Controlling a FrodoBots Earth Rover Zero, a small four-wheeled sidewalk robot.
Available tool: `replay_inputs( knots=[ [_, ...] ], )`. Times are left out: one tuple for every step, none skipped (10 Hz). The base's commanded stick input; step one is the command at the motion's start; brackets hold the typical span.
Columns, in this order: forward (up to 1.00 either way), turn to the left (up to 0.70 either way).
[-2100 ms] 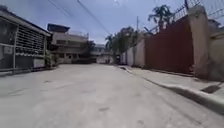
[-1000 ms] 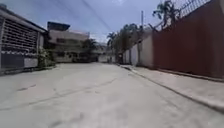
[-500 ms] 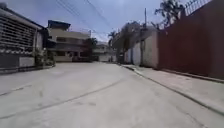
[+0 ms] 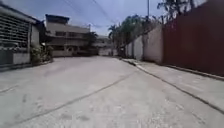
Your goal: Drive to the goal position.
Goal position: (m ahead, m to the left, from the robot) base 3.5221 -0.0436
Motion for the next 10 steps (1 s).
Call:
replay_inputs(
  knots=[
    [1.00, 0.03],
    [1.00, 0.03],
    [1.00, 0.03],
    [1.00, 0.03],
    [1.00, 0.03],
    [1.00, 0.03],
    [1.00, 0.03],
    [1.00, 0.03],
    [1.00, 0.03],
    [1.00, 0.03]
  ],
)
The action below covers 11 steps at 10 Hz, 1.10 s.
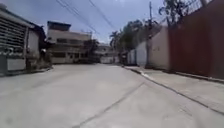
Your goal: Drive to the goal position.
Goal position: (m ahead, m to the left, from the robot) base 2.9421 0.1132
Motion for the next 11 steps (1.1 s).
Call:
replay_inputs(
  knots=[
    [1.00, 0.03],
    [1.00, 0.03],
    [1.00, 0.03],
    [1.00, 0.01],
    [1.00, -0.06],
    [1.00, -0.12],
    [1.00, -0.19],
    [1.00, -0.26],
    [1.00, -0.32],
    [1.00, -0.31],
    [1.00, -0.11]
  ],
)
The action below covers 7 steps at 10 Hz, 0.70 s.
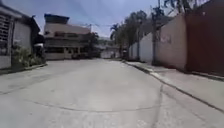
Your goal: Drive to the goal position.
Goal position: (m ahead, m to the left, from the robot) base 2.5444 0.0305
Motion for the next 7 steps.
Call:
replay_inputs(
  knots=[
    [1.00, 0.03],
    [1.00, 0.03],
    [1.00, 0.03],
    [1.00, 0.03],
    [1.00, 0.03],
    [1.00, 0.03],
    [1.00, 0.03]
  ],
)
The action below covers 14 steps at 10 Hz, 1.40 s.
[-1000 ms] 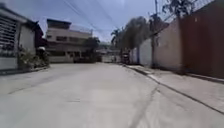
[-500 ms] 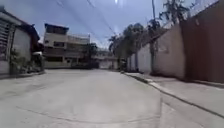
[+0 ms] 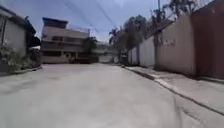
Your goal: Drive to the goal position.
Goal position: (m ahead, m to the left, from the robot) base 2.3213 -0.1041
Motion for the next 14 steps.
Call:
replay_inputs(
  knots=[
    [1.00, 0.03],
    [1.00, 0.03],
    [1.00, 0.03],
    [1.00, 0.03],
    [1.00, 0.03],
    [1.00, 0.03],
    [1.00, 0.03],
    [1.00, 0.03],
    [1.00, 0.03],
    [1.00, 0.03],
    [1.00, 0.03],
    [1.00, 0.03],
    [1.00, 0.03],
    [1.00, 0.03]
  ],
)
